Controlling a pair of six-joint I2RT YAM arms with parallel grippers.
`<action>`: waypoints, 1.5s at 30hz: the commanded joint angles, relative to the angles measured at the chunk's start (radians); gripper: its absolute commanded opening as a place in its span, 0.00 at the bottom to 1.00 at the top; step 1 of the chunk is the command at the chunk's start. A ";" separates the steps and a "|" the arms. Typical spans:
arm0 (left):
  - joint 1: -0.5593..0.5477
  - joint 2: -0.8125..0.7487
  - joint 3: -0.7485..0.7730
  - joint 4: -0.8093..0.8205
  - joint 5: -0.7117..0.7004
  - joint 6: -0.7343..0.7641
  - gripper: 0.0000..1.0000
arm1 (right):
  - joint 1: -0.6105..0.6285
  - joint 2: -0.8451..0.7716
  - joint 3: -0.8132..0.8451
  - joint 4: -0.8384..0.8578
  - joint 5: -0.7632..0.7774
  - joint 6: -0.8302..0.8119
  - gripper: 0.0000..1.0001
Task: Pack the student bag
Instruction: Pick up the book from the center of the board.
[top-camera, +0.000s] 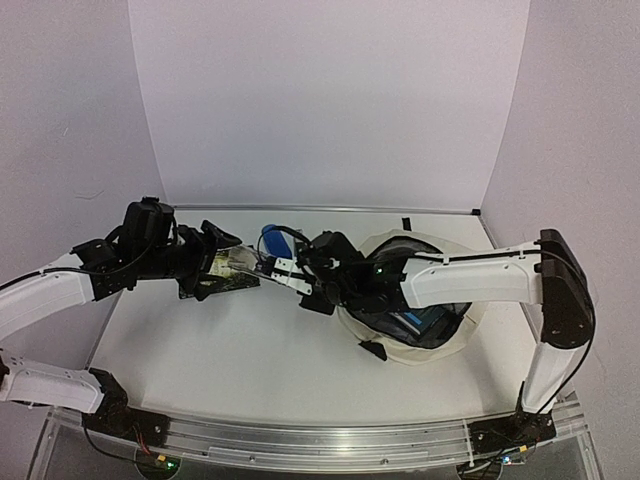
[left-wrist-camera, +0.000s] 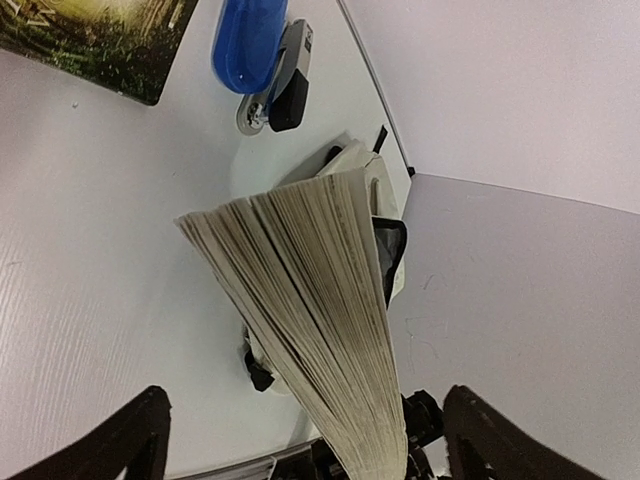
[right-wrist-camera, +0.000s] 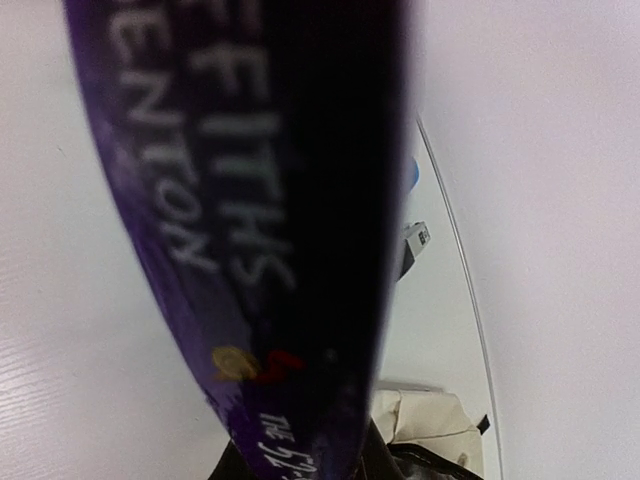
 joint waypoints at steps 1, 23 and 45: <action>-0.017 -0.006 0.028 0.001 0.000 -0.017 0.99 | 0.003 -0.054 0.026 0.021 0.093 -0.049 0.00; -0.039 0.106 -0.103 0.320 0.006 -0.191 0.71 | 0.084 -0.041 0.065 0.059 0.274 -0.110 0.00; -0.048 0.060 -0.211 0.510 -0.023 -0.156 0.00 | 0.105 -0.114 0.064 -0.087 0.192 -0.036 0.61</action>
